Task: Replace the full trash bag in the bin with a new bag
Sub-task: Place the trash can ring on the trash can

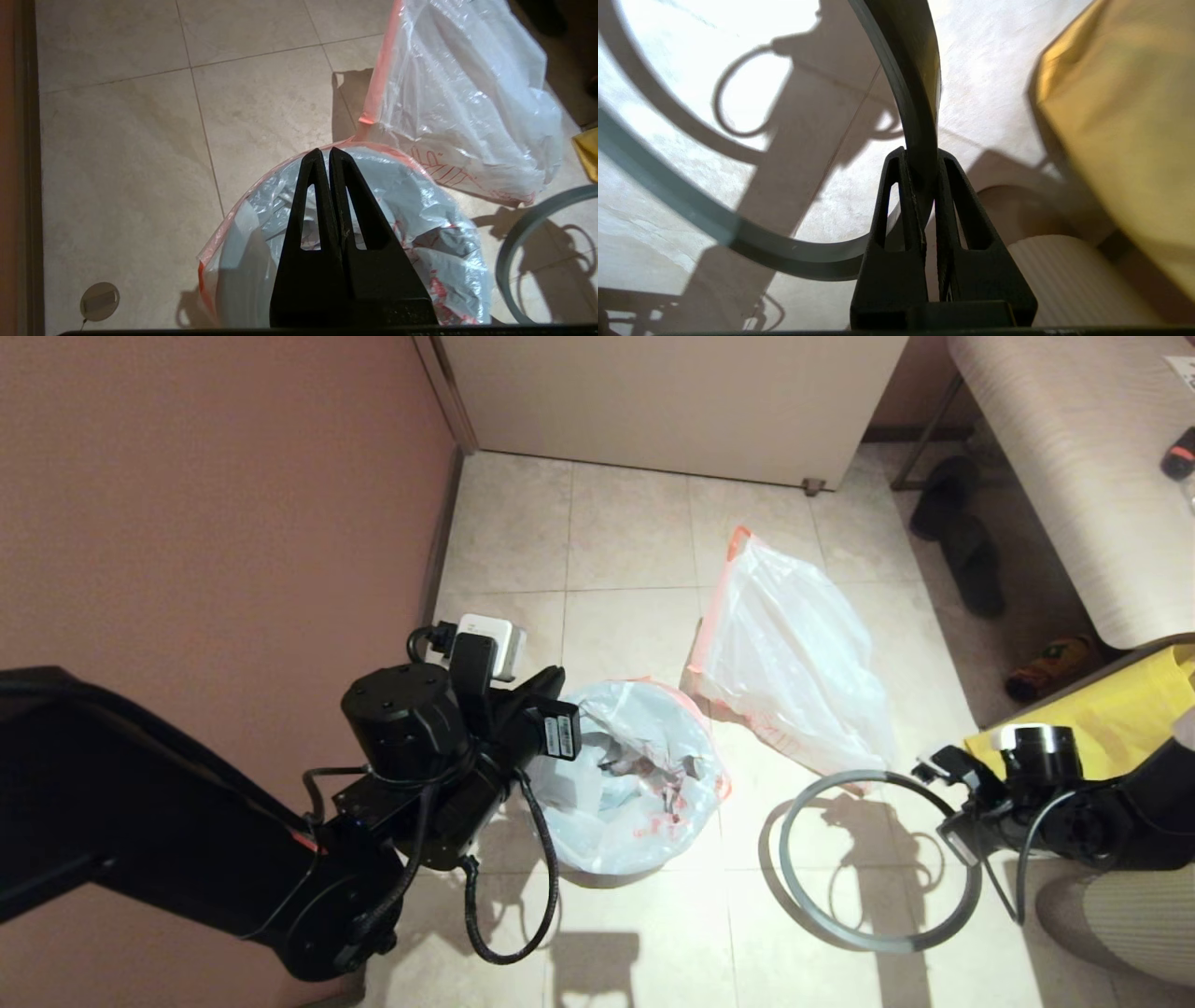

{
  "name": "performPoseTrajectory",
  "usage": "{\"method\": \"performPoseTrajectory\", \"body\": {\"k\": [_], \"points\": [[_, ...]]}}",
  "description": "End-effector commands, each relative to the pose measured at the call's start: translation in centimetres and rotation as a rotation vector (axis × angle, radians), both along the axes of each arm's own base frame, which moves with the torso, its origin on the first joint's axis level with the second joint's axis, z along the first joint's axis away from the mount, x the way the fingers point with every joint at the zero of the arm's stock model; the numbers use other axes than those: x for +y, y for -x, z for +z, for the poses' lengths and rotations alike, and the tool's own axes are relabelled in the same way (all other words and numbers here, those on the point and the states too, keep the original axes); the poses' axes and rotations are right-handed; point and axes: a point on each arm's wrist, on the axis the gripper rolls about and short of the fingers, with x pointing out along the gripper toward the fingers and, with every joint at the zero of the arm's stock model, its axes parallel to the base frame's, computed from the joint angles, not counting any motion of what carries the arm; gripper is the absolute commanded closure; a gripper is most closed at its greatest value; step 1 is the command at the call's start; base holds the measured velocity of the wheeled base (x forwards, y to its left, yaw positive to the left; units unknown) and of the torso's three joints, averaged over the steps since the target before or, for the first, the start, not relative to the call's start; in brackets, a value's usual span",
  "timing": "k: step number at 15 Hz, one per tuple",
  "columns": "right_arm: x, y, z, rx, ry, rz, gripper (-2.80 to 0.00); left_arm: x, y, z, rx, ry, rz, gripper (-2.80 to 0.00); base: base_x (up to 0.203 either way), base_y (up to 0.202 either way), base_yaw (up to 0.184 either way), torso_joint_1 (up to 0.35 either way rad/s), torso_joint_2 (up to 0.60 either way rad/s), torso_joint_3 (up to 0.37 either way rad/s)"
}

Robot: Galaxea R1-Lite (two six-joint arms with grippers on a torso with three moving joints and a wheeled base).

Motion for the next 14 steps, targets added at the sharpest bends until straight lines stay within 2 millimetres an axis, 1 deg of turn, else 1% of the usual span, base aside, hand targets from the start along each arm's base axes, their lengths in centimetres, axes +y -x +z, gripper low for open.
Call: {"method": "performPoseTrajectory", "body": {"k": [1,2,3,4,6,7,8,9,10,11,12,14], "points": [[2.4,2.8,8.2,-0.170,-0.007,0.050,0.00,0.3,0.7,1.5,-0.039,0.028,-0.003,0.00,0.000,0.000,0.000,0.000,0.00,0.000],[4.0,3.6,10.2,-0.182,-0.032,0.078,0.00,0.5,0.8,1.8,-0.048,0.034,0.001,0.00,0.000,0.000,0.000,0.000,0.00,0.000],[5.3,3.7,12.3,-0.215,-0.057,0.097,0.00,0.6,0.9,2.1,-0.054,0.038,0.002,0.00,0.000,0.000,0.000,0.000,0.00,0.000],[6.2,3.5,14.4,-0.255,-0.084,0.104,0.00,0.7,0.9,2.2,-0.058,0.041,0.001,0.00,0.000,0.000,0.000,0.000,0.00,0.000],[8.2,3.4,19.2,-0.323,-0.162,0.120,0.00,0.7,0.9,2.3,-0.060,0.043,0.004,0.00,0.000,0.000,0.000,0.000,0.00,0.000],[9.3,3.5,21.4,-0.342,-0.207,0.128,0.00,0.8,0.8,2.6,-0.073,0.053,0.008,0.00,0.000,0.000,0.000,0.000,0.00,0.000],[10.4,3.8,23.5,-0.351,-0.257,0.138,0.00,0.7,0.7,3.1,-0.088,0.067,0.015,0.00,0.000,0.000,0.000,0.000,0.00,0.000],[11.8,4.2,25.0,-0.341,-0.311,0.150,0.00,0.7,0.5,3.5,-0.099,0.083,0.043,0.00,0.000,0.000,0.000,0.000,0.00,0.000],[13.4,4.3,26.0,-0.323,-0.358,0.166,0.00,1.0,0.4,3.8,-0.107,0.092,0.063,0.00,0.000,0.000,0.000,0.000,0.00,0.000],[15.6,4.2,25.9,-0.280,-0.397,0.193,0.00,1.2,0.4,3.9,-0.110,0.093,0.067,0.00,0.000,0.000,0.000,0.000,0.00,0.000],[17.3,3.9,25.4,-0.247,-0.412,0.211,0.00,1.3,0.4,4.2,-0.116,0.097,0.069,0.00,0.000,0.000,0.000,0.000,0.00,0.000],[19.6,3.2,24.5,-0.221,-0.404,0.221,0.00,1.5,0.2,4.4,-0.123,0.103,0.078,0.00,0.000,0.000,0.000,0.000,0.00,0.000]]}}
